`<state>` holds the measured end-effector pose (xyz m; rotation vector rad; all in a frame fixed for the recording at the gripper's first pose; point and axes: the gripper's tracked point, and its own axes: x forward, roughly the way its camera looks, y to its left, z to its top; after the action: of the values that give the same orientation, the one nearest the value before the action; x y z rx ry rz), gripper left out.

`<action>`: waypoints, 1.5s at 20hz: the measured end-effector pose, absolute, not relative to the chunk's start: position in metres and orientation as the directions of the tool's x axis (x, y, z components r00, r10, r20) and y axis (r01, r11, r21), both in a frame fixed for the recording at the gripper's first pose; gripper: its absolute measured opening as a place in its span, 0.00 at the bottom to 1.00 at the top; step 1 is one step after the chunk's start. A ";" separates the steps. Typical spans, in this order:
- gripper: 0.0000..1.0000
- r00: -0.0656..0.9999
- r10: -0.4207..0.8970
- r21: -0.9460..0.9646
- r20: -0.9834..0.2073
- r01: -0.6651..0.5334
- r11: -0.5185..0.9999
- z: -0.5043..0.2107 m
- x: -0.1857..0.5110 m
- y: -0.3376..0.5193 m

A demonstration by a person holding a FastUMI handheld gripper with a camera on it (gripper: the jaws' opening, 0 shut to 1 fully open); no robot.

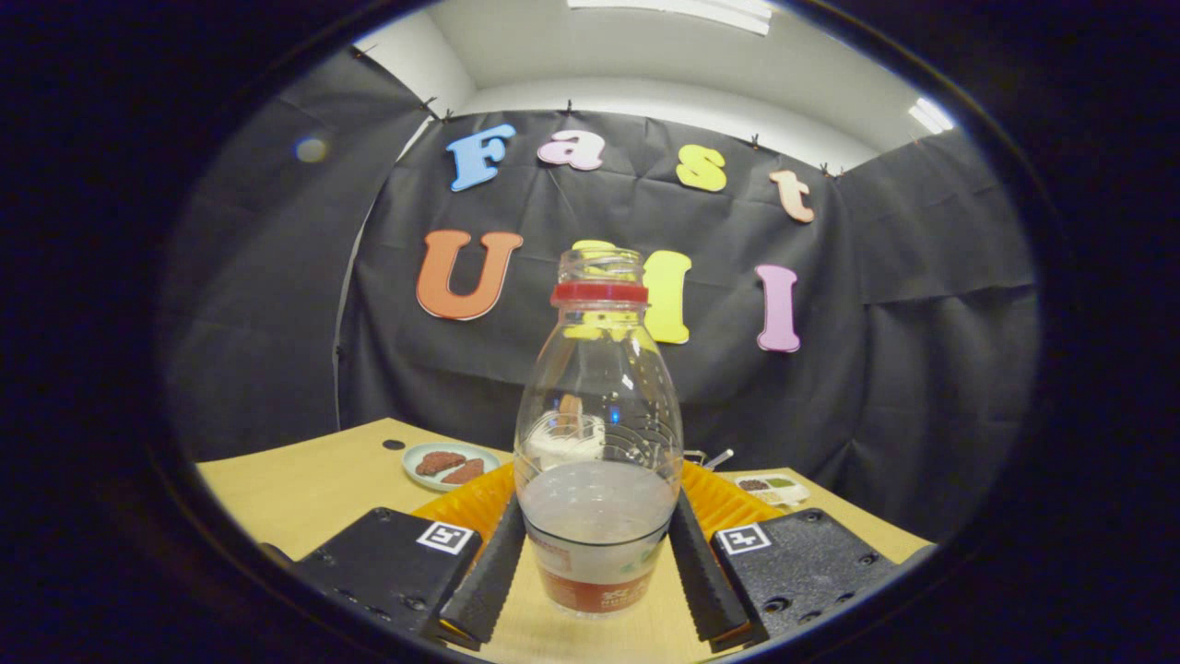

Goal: Take the bottle from table, then pour the juice into the cup, finally place the bottle on the coaster

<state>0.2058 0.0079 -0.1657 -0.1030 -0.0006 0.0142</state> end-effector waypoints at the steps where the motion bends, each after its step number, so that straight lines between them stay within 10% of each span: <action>1: 0.81 1.000 0.029 -0.083 -0.011 -0.030 0.996 -0.174 0.212 0.008; 30: 0.83 0.991 -0.020 0.004 -0.134 0.021 1.000 -0.286 0.281 -0.015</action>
<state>0.2812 -0.0151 -0.2863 0.0058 0.1339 -0.0205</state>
